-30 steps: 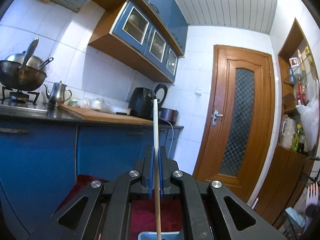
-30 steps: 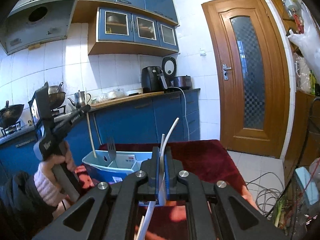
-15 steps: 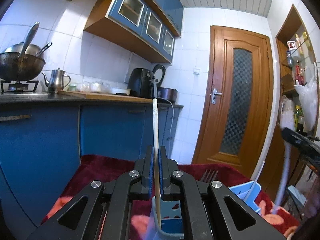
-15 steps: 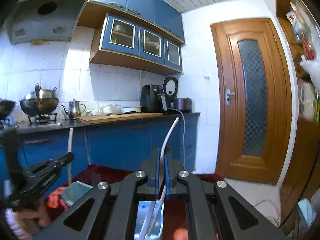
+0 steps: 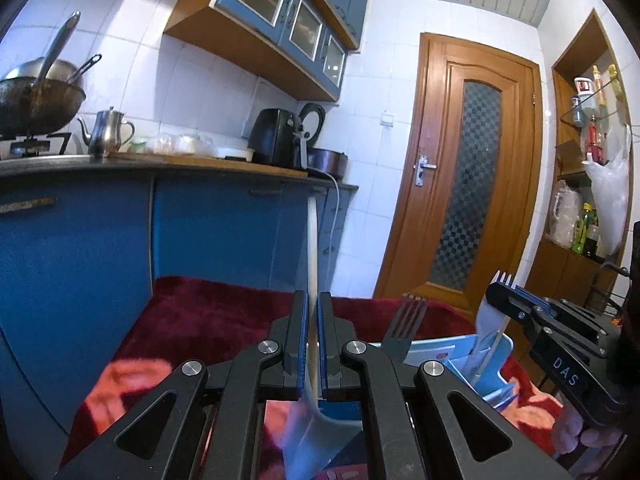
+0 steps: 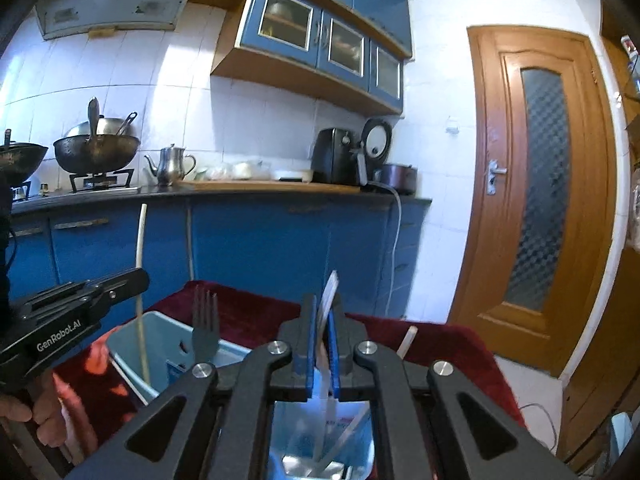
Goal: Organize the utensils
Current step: 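Lower both chopsticks into the blue holder and open both tools, then grasp a silver knife with the left tool while the right tool moves to the chopsticks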
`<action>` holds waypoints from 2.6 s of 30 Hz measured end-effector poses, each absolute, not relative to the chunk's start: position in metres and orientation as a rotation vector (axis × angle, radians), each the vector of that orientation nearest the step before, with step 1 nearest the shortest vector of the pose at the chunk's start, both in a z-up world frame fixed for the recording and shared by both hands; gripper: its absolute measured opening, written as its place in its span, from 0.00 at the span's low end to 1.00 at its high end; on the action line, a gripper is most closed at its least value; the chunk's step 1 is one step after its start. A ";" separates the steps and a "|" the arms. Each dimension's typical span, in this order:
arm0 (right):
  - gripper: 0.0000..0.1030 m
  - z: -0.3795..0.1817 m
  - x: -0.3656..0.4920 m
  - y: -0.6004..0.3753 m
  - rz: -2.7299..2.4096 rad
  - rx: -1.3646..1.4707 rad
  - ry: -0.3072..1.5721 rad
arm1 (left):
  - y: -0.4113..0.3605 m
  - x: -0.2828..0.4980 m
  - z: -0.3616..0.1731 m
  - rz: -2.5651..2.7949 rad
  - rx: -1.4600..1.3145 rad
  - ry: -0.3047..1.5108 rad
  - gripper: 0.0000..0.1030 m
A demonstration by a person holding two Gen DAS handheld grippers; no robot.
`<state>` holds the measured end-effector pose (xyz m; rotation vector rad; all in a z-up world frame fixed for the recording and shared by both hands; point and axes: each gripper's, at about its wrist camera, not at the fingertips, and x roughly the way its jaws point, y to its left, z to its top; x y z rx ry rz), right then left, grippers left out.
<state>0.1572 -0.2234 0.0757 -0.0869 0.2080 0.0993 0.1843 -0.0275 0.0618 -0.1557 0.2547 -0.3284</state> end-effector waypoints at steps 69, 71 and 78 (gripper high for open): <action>0.34 0.015 -0.006 -0.265 0.045 0.237 0.563 | -0.058 0.094 -0.015 -0.502 -0.031 0.809 0.24; 0.34 0.013 -0.005 -0.266 0.045 0.241 0.566 | -0.057 0.096 -0.016 -0.495 -0.036 0.815 0.24; 0.34 0.009 -0.005 -0.268 0.044 0.250 0.574 | -0.058 0.099 -0.024 -0.488 -0.037 0.861 0.23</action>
